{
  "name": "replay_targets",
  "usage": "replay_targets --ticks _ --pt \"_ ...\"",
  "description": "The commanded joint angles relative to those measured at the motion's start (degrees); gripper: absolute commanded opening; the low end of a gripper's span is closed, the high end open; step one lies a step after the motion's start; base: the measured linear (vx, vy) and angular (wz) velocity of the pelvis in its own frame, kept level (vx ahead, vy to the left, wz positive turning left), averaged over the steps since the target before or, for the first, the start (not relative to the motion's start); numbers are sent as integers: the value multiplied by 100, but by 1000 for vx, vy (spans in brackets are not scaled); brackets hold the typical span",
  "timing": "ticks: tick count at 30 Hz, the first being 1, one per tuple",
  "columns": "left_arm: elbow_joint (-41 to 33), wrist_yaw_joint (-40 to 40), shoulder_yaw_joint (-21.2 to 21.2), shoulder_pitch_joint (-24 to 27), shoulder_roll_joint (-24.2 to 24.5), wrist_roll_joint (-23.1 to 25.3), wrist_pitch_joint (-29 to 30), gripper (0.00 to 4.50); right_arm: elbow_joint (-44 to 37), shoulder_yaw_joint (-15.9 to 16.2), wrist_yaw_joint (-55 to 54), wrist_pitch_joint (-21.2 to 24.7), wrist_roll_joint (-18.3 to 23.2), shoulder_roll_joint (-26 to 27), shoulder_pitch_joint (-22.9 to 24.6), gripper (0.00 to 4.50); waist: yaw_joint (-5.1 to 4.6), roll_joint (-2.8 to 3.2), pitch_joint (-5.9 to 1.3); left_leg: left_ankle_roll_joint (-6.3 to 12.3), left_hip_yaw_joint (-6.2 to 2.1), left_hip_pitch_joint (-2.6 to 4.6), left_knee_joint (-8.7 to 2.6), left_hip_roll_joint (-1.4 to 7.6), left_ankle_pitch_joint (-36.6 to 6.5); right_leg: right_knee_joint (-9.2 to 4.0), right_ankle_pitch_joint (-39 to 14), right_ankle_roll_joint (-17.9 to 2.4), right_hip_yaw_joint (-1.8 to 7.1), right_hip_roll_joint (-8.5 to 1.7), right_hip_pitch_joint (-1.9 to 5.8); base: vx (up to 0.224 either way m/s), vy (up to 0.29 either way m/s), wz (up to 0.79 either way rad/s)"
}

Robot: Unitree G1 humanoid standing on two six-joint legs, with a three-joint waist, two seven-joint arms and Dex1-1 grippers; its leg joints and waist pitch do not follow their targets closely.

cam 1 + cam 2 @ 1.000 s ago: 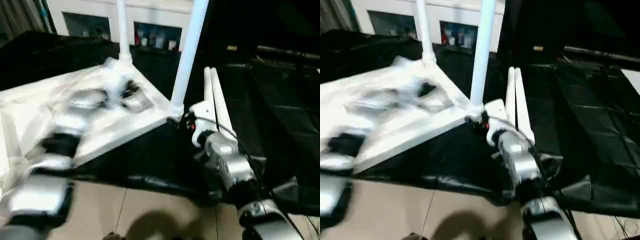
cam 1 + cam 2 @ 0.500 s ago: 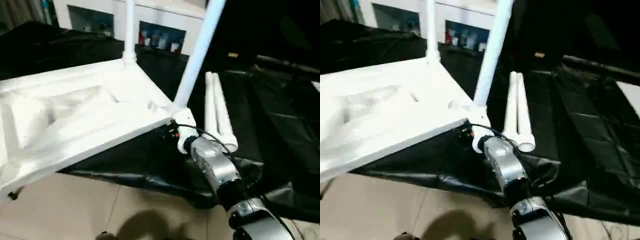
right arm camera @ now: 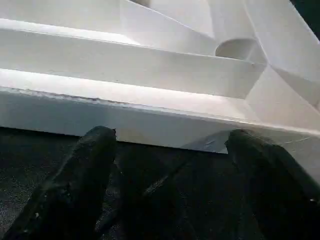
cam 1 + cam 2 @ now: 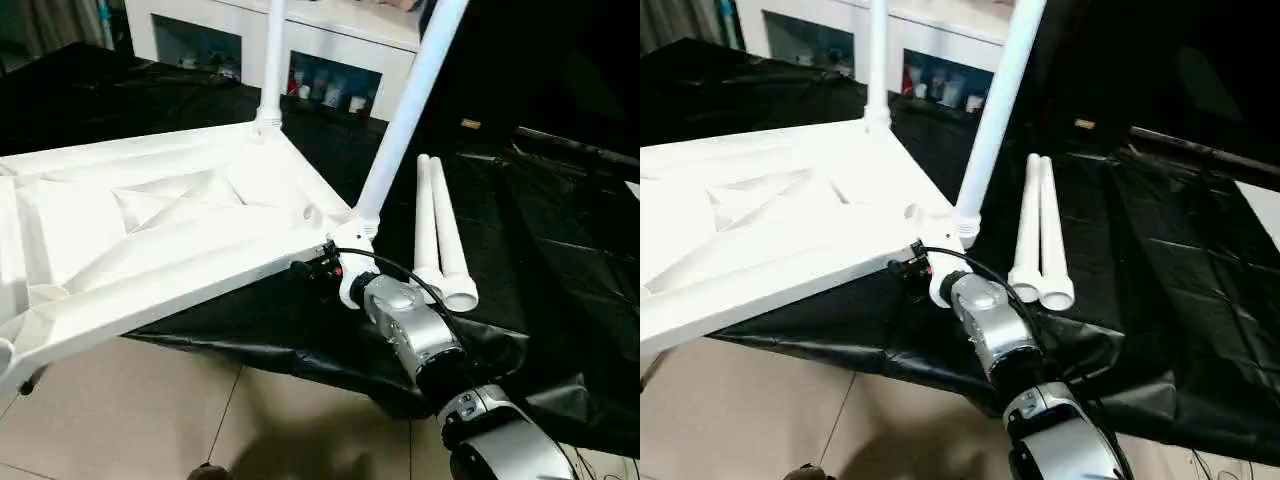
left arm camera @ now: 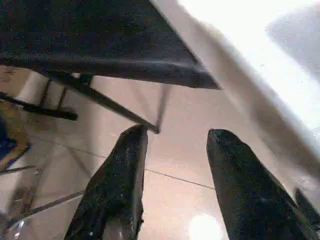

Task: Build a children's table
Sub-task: Rotate table base

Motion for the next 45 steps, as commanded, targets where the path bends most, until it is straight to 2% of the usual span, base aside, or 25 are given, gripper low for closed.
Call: replay_targets --ticks 1,6,12,18,21,22,23,25,26,27,28,31,32,33,34,35,36,37,38,40,41,42,43,44,45 --pt "-424 -355 -182 74 39 -216 191 214 113 -94 11 -106 -17 -39 -109 385 -25 353 -305 -441 -93 166 -515 153 -2423 -482 -1656 -912 326 -462 108 0 0 0" --pt "-1270 -1072 -371 238 83 -698 600 214 263 -130 91 -182 24 13 -190 385 -8 360 -311 -431 -68 181 -508 151 -2313 -455 -1441 -973 324 -435 94 0 0 0" --pt "-2035 -1504 -560 323 303 -1039 935 214 361 -132 157 -255 40 42 -229 385 -16 353 -324 -449 -63 146 -504 136 -2125 -421 -1268 -938 315 -420 141 0 0 0" --pt "-2414 -1811 -816 197 177 -1369 1160 214 419 -124 271 -344 41 43 -238 385 -45 396 -332 -487 -48 141 -491 126 -1974 -394 -1097 -941 313 -396 156 0 0 0" --pt "-2423 -1762 -1102 59 56 -1322 1196 214 356 -131 292 -332 42 29 -216 385 -37 382 -335 -494 -38 156 -481 123 -1964 -402 -1092 -932 314 -393 153 0 0 0" --pt "-2435 -1718 -1278 -35 -32 -1326 1232 214 299 -144 317 -329 56 17 -194 385 -42 380 -328 -492 -43 138 -486 121 -1986 -403 -1135 -935 317 -400 162 0 0 0" --pt "-2421 -1685 -1399 -106 -103 -1336 1251 214 286 -159 342 -347 71 6 -188 385 -38 489 -342 -529 -51 154 -476 118 -2003 -393 -1135 -926 321 -404 160 0 0 0" --pt "-2415 -1666 -1536 -185 -193 -1339 1267 214 247 -163 370 -357 80 -14 -171 385 -60 443 -338 -536 -47 160 -476 120 -2100 -415 -1138 -926 306 -378 160 0 0 0" --pt "-2396 -1616 -1714 -294 -336 -1340 1300 214 193 -181 442 -377 100 -43 -145 385 -57 441 -343 -512 -45 154 -465 110 -2088 -412 -1178 -938 315 -388 166 0 0 0" --pt "-2346 -1612 -1816 -350 -440 -1336 1256 214 152 -182 472 -383 102 -68 -126 385 -73 467 -339 -515 -47 144 -470 111 -2087 -414 -1203 -927 317 -384 175 0 0 0" --pt "-2309 -1612 -1876 -384 -500 -1336 1226 214 137 -182 488 -391 102 -83 -118 385 -62 453 -339 -503 -37 173 -458 117 -2112 -440 -1268 -918 316 -384 155 0 0 0" --pt "-2126 -1526 -2148 -657 -812 -1261 1093 214 8 -179 589 -407 121 -158 -85 385 -75 471 -347 -455 -39 122 -452 103 -1940 -440 -1300 -915 320 -389 202 0 0 0" --pt "-2046 -1503 -2222 -763 -909 -1239 1043 214 -26 -183 633 -414 136 -178 -81 385 -69 503 -353 -452 -34 151 -435 99 -1935 -446 -1318 -905 319 -384 183 0 0 0" --pt "-1995 -1488 -2267 -829 -968 -1227 1012 214 -45 -187 663 -418 147 -189 -79 385 -81 466 -351 -417 -34 121 -435 96 -1893 -448 -1314 -916 321 -387 208 0 0 0" --pt "-1899 -1473 -2338 -956 -1085 -1218 976 214 -78 -182 693 -421 146 -216 -76 385 -90 502 -348 -417 -43 101 -441 88 -1857 -444 -1346 -900 317 -382 227 0 0 0" --pt "-1751 -1452 -2462 -1133 -1223 -1196 906 214 -102 -180 723 -432 131 -251 -79 385 -81 526 -353 -399 -33 139 -421 93 -1852 -461 -1371 -912 321 -385 195 0 0 0" --pt "-1717 -1443 -2487 -1165 -1248 -1181 883 214 -109 -183 727 -431 132 -259 -79 385 -89 508 -354 -392 -34 120 -425 91 -1817 -463 -1355 -921 318 -386 213 0 0 0" --pt "-1568 -1404 -2584 -1298 -1356 -1120 791 214 -133 -196 745 -426 137 -292 -78 385 -88 533 -352 -389 -44 106 -433 93 -1806 -460 -1357 -927 316 -389 222 0 0 0" --pt "-1443 -1374 -2649 -1400 -1447 -1081 725 214 -145 -209 756 -424 140 -318 -78 385 -95 543 -363 -390 -32 129 -420 94 -1784 -467 -1265 -954 315 -381 208 0 0 0" --pt "-1123 -1334 -2839 -1652 -1673 -1047 470 214 -304 -243 818 -393 133 -428 -18 385 -104 595 -379 -379 -38 90 -407 80 -1613 -432 -1024 -998 310 -371 252 0 0 0" --pt "-1063 -1325 -2873 -1700 -1719 -1040 424 214 -354 -252 828 -378 132 -455 1 385 -99 577 -380 -357 -25 109 -401 81 -1594 -449 -975 -991 309 -360 242 0 0 0" --pt "-984 -1312 -2916 -1761 -1778 -1029 366 214 -427 -263 837 -357 130 -496 30 385 -114 587 -378 -347 -27 96 -398 81 -1578 -437 -880 -1018 309 -354 254 0 0 0" --pt "-876 -1294 -2972 -1840 -1863 -1008 286 214 -483 -276 844 -339 130 -534 49 385 -108 637 -398 -356 -38 94 -390 84 -1517 -407 -790 -1035 305 -360 266 0 0 0" --pt "-691 -1268 -3080 -1957 -1998 -967 167 214 -678 -291 831 -264 131 -611 116 385 -114 637 -397 -330 -29 83 -380 81 -1463 -408 -681 -1061 307 -360 267 0 0 0" --pt "-557 -1246 -3148 -2040 -2104 -942 83 214 -862 -312 791 -189 131 -671 176 385 -110 595 -410 -258 -6 79 -364 55 -1340 -435 -636 -1024 309 -340 291 0 0 0"
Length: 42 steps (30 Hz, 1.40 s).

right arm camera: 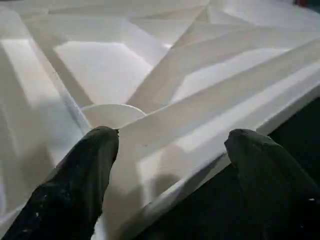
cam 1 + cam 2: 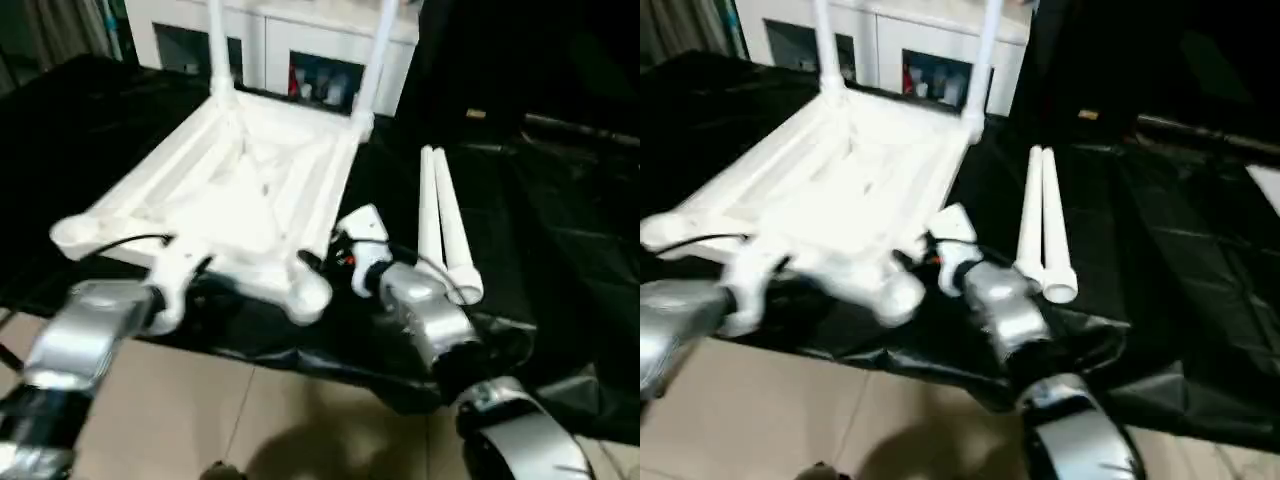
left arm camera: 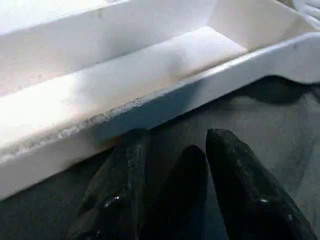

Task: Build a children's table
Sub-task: Rotate table base

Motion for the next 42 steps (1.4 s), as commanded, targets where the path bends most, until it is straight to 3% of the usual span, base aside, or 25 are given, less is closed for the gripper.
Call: replay_targets --ticks 1,2,9,15,17,19,20,23,24,26,27,28,29,30,31,32,33,34,35,36,38,39,40,41,42 --pt "228 105 -177 -254 -191 89 -294 214 -388 -155 -84 198 51 -133 92 385 -55 287 -458 -252 -9 127 -378 65 -1294 -405 -595 -1031 310 -353 259 0 0 0" --pt "398 141 -227 -359 -281 118 -390 214 -531 -200 -139 262 45 -183 127 385 -76 232 -458 -178 3 74 -376 54 -1132 -414 -449 -1052 311 -343 300 0 0 0" --pt "1670 936 -105 -988 -761 360 -1513 214 -1848 -735 -961 1034 35 -389 442 385 -176 299 -462 -91 -16 34 -359 24 -1021 -476 -902 -835 294 -345 344 0 0 0" --pt "111 784 403 -523 -952 -244 -1726 214 -3075 -1003 -1227 2173 141 -485 790 385 -275 247 -466 19 -5 18 -346 74 -900 -447 -801 -1004 289 -360 327 0 0 0" --pt "-253 1492 653 -344 -1139 -89 -1860 214 -3498 -1036 -1255 2208 187 -448 1068 385 -299 144 -452 73 24 3 -342 73 -943 -456 -857 -989 289 -333 323 0 0 0" --pt "-416 1907 798 -232 -1244 10 -1984 214 -3710 -974 -1263 2135 104 -462 1257 385 -278 198 -441 121 18 4 -342 80 -855 -460 -815 -917 291 -343 312 0 0 0" --pt "-593 2413 965 47 -1424 125 -2285 214 -3903 -911 -1426 1835 14 -361 1586 385 -277 108 -455 142 15 -32 -337 75 -785 -446 -903 -829 286 -349 349 0 0 0" --pt "-592 2700 1086 233 -1608 42 -2599 214 -3928 -955 -1541 2027 176 -179 1747 385 -285 103 -447 221 49 -6 -324 41 -941 -512 -1268 -718 325 -391 299 0 0 0" --pt "-613 2876 1092 367 -1700 103 -2659 214 -3978 -1023 -1636 2233 309 -67 1841 385 -261 63 -475 -153 290 200 -111 -21 -1320 -595 -1887 -524 663 -208 107 0 0 0" --pt "-693 3085 1024 448 -1767 323 -2624 214 -3991 -1227 -1760 2372 496 88 1868 385 -140 -25 -445 -29 316 141 71 -84 -1727 -695 -2419 -528 1110 -280 104 -18 42 -35" --pt "-720 3163 1038 432 -1826 347 -2587 214 -3984 -1288 -1790 2415 536 121 1852 385 -2 -60 -418 181 189 61 351 -163 -1769 -850 -2870 -549 1593 -507 231 -14 57 -43" --pt "-686 3203 1039 375 -1851 367 -2702 214 -3923 -1294 -1797 2402 526 129 1827 385 78 -69 -410 245 103 25 524 -191 -1745 -935 -3125 -566 1853 -639 282 -23 119 -43" --pt "-577 3387 1023 235 -1888 441 -2826 214 -3842 -1241 -1793 2309 433 108 1804 385 206 -56 -370 194 -315 -206 753 -230 -1402 -966 -3161 -652 2318 -630 421 -30 196 -48" --pt "-395 3599 1035 107 -1920 510 -2739 214 -3745 -1181 -1810 2186 339 86 1781 385 193 -27 -382 147 -364 -132 631 -275 -1255 -901 -2785 -638 2268 -347 334 -30 196 -48" --pt "-346 3641 1033 81 -1927 526 -2743 214 -3716 -1168 -1813 2161 324 85 1773 385 27 218 -469 55 -290 363 -32 -218 -692 -600 -1637 -260 1640 475 -89 -49 232 -42" --pt "-211 3766 995 23 -1960 599 -2780 214 -3610 -1116 -1818 2070 286 96 1748 385 -163 311 -423 129 -348 584 -218 33 -524 -177 -1340 -69 1092 636 -515 -75 230 -38" --pt "-211 3766 995 23 -1960 599 -2780 214 -3610 -1116 -1818 2070 286 96 1748 385 -304 360 -512 -321 -357 406 -355 437 381 241 -662 -53 583 322 -391 -75 230 -38" --pt "-234 3987 983 30 -2046 690 -2699 214 -3561 -1026 -1769 1942 234 73 1717 385 -306 317 -485 -519 -617 169 -484 458 571 365 -260 -124 393 162 -159 -81 218 -28" --pt "-259 4044 981 39 -2088 704 -2681 214 -3547 -994 -1762 1953 229 75 1684 385 -363 480 -537 -902 -708 336 -441 668 1700 350 -118 -169 217 40 -320 -49 171 -1" --pt "-274 4060 982 44 -2108 702 -2648 214 -3529 -965 -1755 1965 220 73 1654 385 -452 463 -630 -660 -881 463 -307 868 2960 474 -259 -127 110 -51 -365 -49 171 -1" --pt "-320 4019 908 76 -2095 772 -2692 214 -3490 -865 -1765 1995 158 48 1574 385 -421 453 -717 402 -1014 555 -175 951 3962 525 -662 -3 79 -168 -467 -50 47 -10" --pt "-343 3946 887 88 -2066 770 -2629 214 -3451 -818 -1753 1996 136 40 1531 385 -416 489 -728 1284 -1015 440 -134 727 4248 474 -770 15 96 -180 -392 -61 6 -19" --pt "-329 3923 888 83 -2041 771 -2597 214 -3420 -791 -1750 1988 121 37 1504 385 -417 447 -741 1741 -1009 417 -107 593 4211 391 -708 -20 143 -203 -361 -93 -61 -29" --pt "-298 3885 888 69 -1998 771 -2596 214 -3395 -781 -1747 1989 117 38 1488 385 -373 195 -710 2509 -766 103 136 73 3110 -84 98 -467 381 -473 -76 -122 -114 -29" --pt "-270 3836 947 45 -1999 668 -2495 214 -3381 -778 -1735 1995 128 39 1484 385 -334 96 -685 2359 -517 -165 225 -211 2461 -199 549 -632 435 -589 155 -122 -114 -29"
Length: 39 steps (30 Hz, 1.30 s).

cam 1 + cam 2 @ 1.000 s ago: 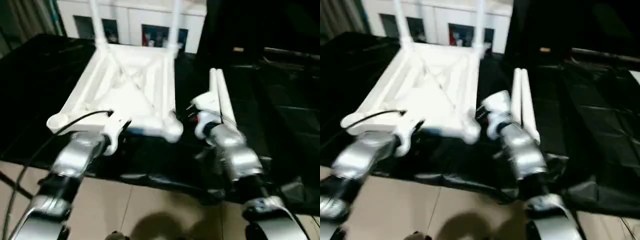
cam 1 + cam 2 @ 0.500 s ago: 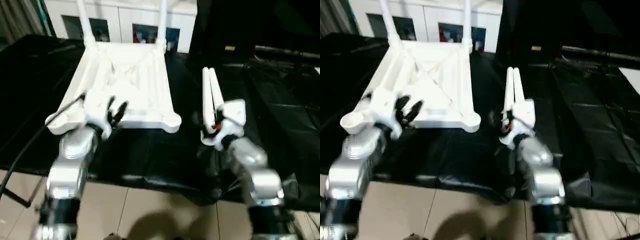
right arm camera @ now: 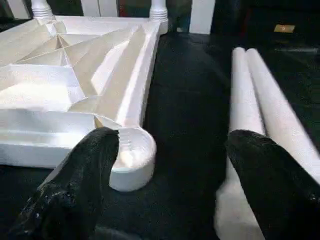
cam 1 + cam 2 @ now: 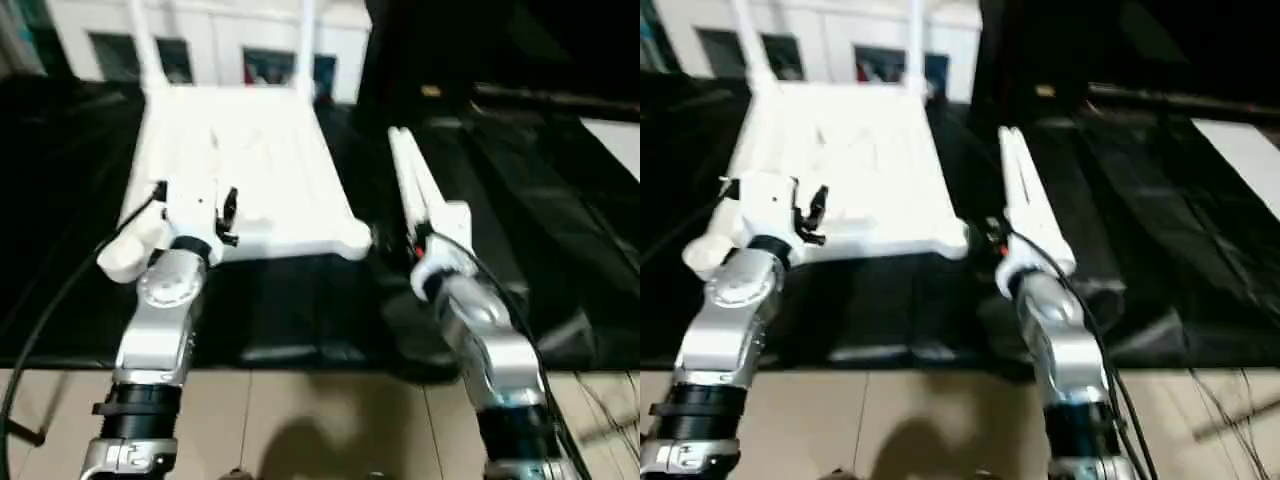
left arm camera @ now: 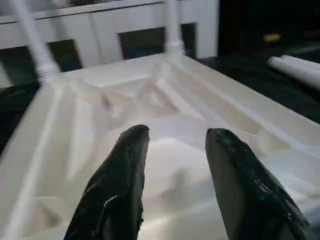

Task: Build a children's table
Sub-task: Rotate table base

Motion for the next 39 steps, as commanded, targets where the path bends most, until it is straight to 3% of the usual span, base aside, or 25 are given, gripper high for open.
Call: replay_targets --ticks 1,3,5,13,14,15,16,17,18,19,21,22,23,24,26,28,31,32,33,34,35,36,37,38,39 --pt "18 -112 -84 -6 -26 -52 146 214 134 -75 5 9 -38 -108 35 385 61 -38 -441 1533 -38 -5 -172 65 2052 -442 1074 -1014 328 -715 382 -106 -144 -23" --pt "41 -262 -8 -10 -3 -234 184 214 152 -48 132 31 35 -107 44 385 195 -72 -307 286 17 120 -440 261 30 -652 -526 -654 276 -735 354 -109 -138 -11" --pt "12 -349 -3 38 14 -317 135 214 179 -16 207 39 61 -96 48 385 140 15 -253 -91 31 179 -662 367 -644 -698 -1870 -644 153 -508 328 -115 -76 -8" --pt "-265 -599 -29 287 128 -409 170 214 459 112 386 14 164 -37 -67 385 -14 114 -149 -654 -62 525 -856 541 -3018 -814 -3145 -572 34 -436 206 -65 -16 -4" --pt "-280 -608 -25 289 136 -412 186 214 482 180 438 -5 146 -65 -86 385 25 203 -52 -543 -206 370 -976 453 -3725 -892 -4096 -370 -231 -536 437 0 0 0" --pt "-285 -619 -15 289 137 -428 197 214 495 226 461 -6 130 -78 -97 385 14 226 -79 -546 -216 469 -933 440 -3975 -915 -4244 -376 -319 -547 459 0 0 0" --pt "-294 -623 -12 293 146 -442 221 214 512 253 489 -10 124 -81 -103 385 -2 223 -106 -416 -288 186 -940 336 -3732 -916 -4180 -443 -447 -651 825 -8 30 25" --pt "-301 -632 -12 299 156 -458 231 214 524 262 508 -21 125 -74 -104 385 -4 319 -9 -412 -247 18 -1099 308 -3858 -827 -4357 -361 -577 -562 936 -12 30 36" --pt "-303 -636 -13 300 162 -466 237 214 530 259 516 -27 129 -68 -106 385 38 375 -101 -298 -182 -163 -1309 210 -3784 -300 -3523 -404 -556 -337 1251 -12 30 36" --pt "-304 -637 -13 300 163 -469 239 214 532 258 519 -28 131 -66 -106 385 21 296 -97 -269 -182 84 -1213 159 -3590 -502 -3212 -600 -483 -382 1008 13 5 58" --pt "-299 -629 -17 292 178 -488 235 214 541 251 557 -70 130 -50 -106 385 88 117 -49 -160 -143 474 -501 208 -2955 -1207 -4401 -887 -380 -1029 748 80 -48 80" --pt "-295 -623 -20 289 179 -494 234 214 545 233 560 -75 137 -41 -107 385 166 127 -4 -191 -3 1091 -198 399 -2310 -1378 -4441 -1313 -124 -966 460 55 -48 53" --pt "-299 -634 -30 291 181 -515 224 214 550 213 576 -77 145 -40 -113 385 213 225 88 -309 6 828 -590 540 -2344 -1219 -4139 -1129 -317 -675 762 55 5 19" --pt "-310 -652 -33 297 178 -524 222 214 559 211 583 -76 156 -51 -121 385 116 286 21 -655 -121 1162 -902 757 -3715 -855 -3180 -919 -418 -301 526 55 5 19" --pt "-342 -668 -32 326 176 -528 230 214 577 232 595 -92 154 -70 -142 385 39 381 -70 -803 -353 1292 -1193 927 -4513 -327 -1491 -864 -330 -176 461 122 30 7" --pt "-361 -674 -31 342 170 -533 245 214 591 248 609 -105 151 -80 -152 385 -78 295 -163 22 -396 1345 -1161 816 -3415 -267 -367 -766 -196 -254 335 138 22 1" --pt "-379 -708 -44 357 183 -539 278 214 613 264 601 -131 136 -87 -158 385 82 77 -350 647 157 386 -571 146 -1199 -634 880 -1003 210 -567 1304 162 -25 5" --pt "-376 -719 -64 345 206 -551 294 214 615 261 566 -143 120 -88 -160 385 188 7 -408 814 108 77 -338 109 -412 -708 1389 -995 379 -724 1531 193 2 8" --pt "-375 -720 -65 344 207 -552 294 214 615 261 563 -143 119 -88 -160 385 223 84 -446 805 47 -21 -309 172 -95 -664 1657 -980 377 -750 1616 193 2 8" --pt "-372 -725 -63 339 210 -567 296 214 607 261 520 -138 93 -89 -157 385 170 191 -503 771 11 38 -483 226 612 -428 2345 -773 86 -335 1540 187 -1 9" --pt "-366 -735 -77 335 227 -575 303 214 591 280 440 -139 11 -100 -161 385 -117 390 -530 1452 -399 987 -540 442 1921 75 1964 -400 -300 188 728 227 -55 -4" --pt "-359 -738 -82 331 232 -572 304 214 584 316 406 -101 -59 -129 -174 385 -475 411 -637 2838 -1112 1869 -570 1074 3034 438 -495 79 -280 -69 -297 227 -55 -4" --pt "-353 -742 -85 324 233 -573 306 214 589 403 365 -17 -189 -202 -209 385 -408 388 -554 3156 -1182 1771 -548 1075 3560 503 -919 222 -220 -125 -381 187 -116 -28" --pt "-350 -744 -85 321 232 -576 307 214 596 456 345 34 -263 -246 -230 385 -333 231 -397 2902 -804 1282 -712 720 2986 406 -137 279 -51 -195 -305 92 -101 -35" --pt "-350 -744 -85 321 232 -576 307 214 596 456 345 34 -263 -246 -230 385 -333 231 -397 2902 -804 1282 -712 720 2986 406 -137 279 -51 -195 -305 92 -101 -35"
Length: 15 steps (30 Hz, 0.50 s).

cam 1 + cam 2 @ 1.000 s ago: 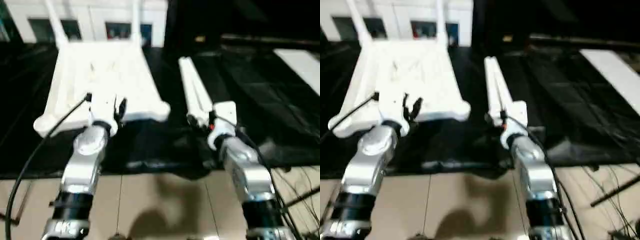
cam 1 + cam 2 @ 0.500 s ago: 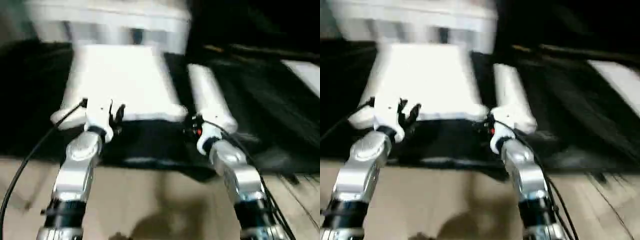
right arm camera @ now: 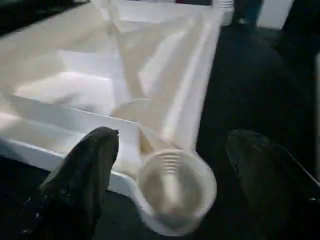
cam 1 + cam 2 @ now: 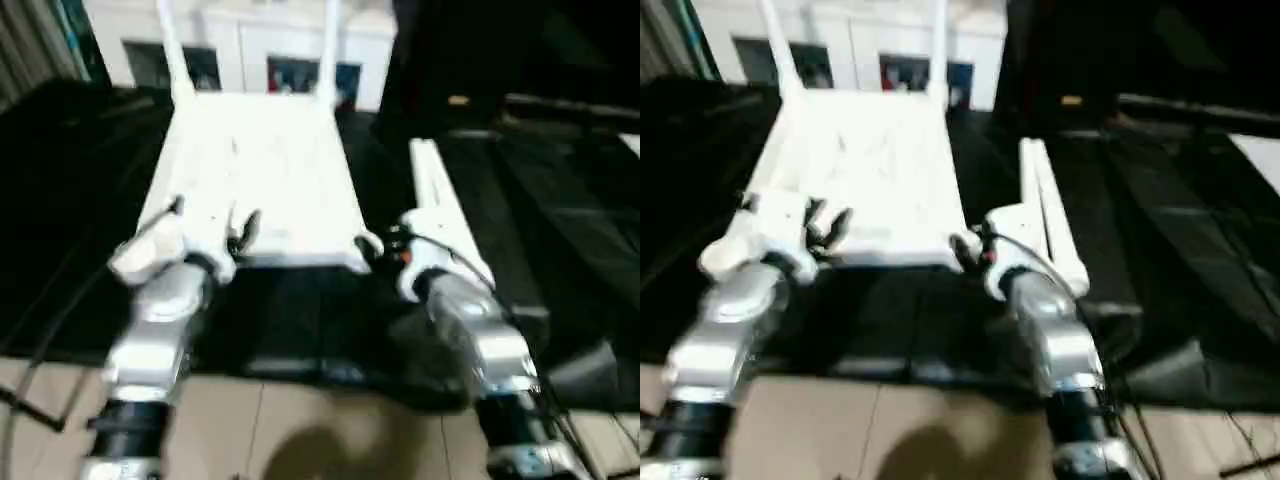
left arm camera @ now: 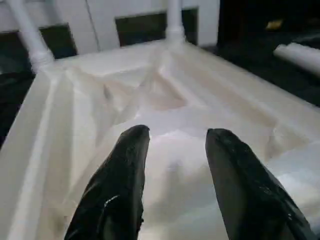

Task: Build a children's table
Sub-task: Rotate table base, then pick table leg

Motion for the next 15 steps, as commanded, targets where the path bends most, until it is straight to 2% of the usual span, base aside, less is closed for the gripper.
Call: replay_targets --ticks 1,2,3,4,5,6,7,8,9,10,11,12,13,14,15 --pt "-56 -45 -201 -47 -111 -10 30 214 24 -82 -296 302 -310 -244 -130 385 -41 -53 -344 2068 -14 480 -274 240 1645 -744 1013 -283 256 -201 -5 59 -56 -8" --pt "-58 -62 -216 -50 -116 -6 36 214 0 -181 -412 588 -282 -248 -257 385 161 -369 -274 1366 314 -145 119 -278 -104 -1231 -294 -474 855 -518 785 68 -54 13" --pt "-56 -64 -213 -49 -119 -5 39 214 -40 -254 -414 751 -204 -245 -325 385 298 -287 -307 790 156 -371 596 -151 -246 -1302 -1561 -894 1108 -875 1074 68 -54 13" --pt "-56 -64 -212 -49 -119 -4 40 214 -48 -266 -413 778 -190 -244 -336 385 291 -243 -297 535 108 -479 669 -91 -61 -1253 -1635 -1071 1076 -877 1122 86 -60 3" --pt "-69 7 -154 -25 -154 -42 84 214 -144 -309 -429 1040 -168 -279 -448 385 267 -214 -251 181 72 -638 690 -2 274 -1236 -1218 -1512 960 -886 1178 92 -39 -9" --pt "-59 25 -110 -19 -162 -87 146 214 -192 -325 -428 1211 -152 -293 -517 385 259 -76 -230 -1 8 -669 478 190 747 -1192 -225 -2001 793 -907 1098 92 -39 -9" --pt "-65 -22 -49 -8 -175 -222 207 214 -213 -420 -418 1339 -41 -266 -578 385 221 -47 -229 -41 0 -692 280 288 1025 -1124 158 -2101 629 -773 1029 84 2 -9" --pt "-70 -64 -11 -2 -181 -318 246 243 -221 -493 -407 1415 46 -241 -617 412 212 190 -297 48 71 -539 -230 413 1754 -908 979 -1893 252 -366 886 76 58 -12" --pt "-170 -245 89 42 -191 -579 232 243 -173 -621 -456 1534 147 -198 -703 412 68 330 -326 328 -122 -290 -318 714 2015 -530 1300 -1425 65 17 605 76 58 -12" --pt "-185 -266 101 48 -189 -604 234 250 -158 -634 -472 1551 152 -198 -720 418 18 327 -319 462 -209 -119 -269 818 2232 -494 1304 -1278 91 -15 421 110 64 -6" --pt "-293 -411 173 88 -127 -733 334 255 -16 -713 -611 1677 143 -208 -867 424 19 264 -438 679 -263 21 -95 823 3504 -515 1967 -1223 212 -203 315 88 31 1" --pt "-309 -517 140 107 8 -666 489 270 120 -732 -702 1759 97 -230 -991 437 92 202 -444 665 -192 -22 -40 699 4382 -573 2454 -1176 263 -253 328 88 31 1" --pt "-308 -533 130 109 35 -643 521 270 145 -733 -717 1772 86 -234 -1012 437 135 175 -419 599 -114 -79 -50 629 4312 -622 2506 -1163 280 -277 362 0 0 0" --pt "-311 -665 42 129 205 -557 589 285 280 -825 -854 1839 55 -210 -1158 446 226 120 -362 387 59 -256 -138 533 3370 -692 2419 -1240 310 -362 508 0 0 0" --pt "-311 -665 42 129 205 -557 589 294 280 -825 -854 1839 55 -210 -1158 450 299 70 -331 147 160 -318 -248 524 2043 -742 2033 -1350 339 -427 599 0 0 0"
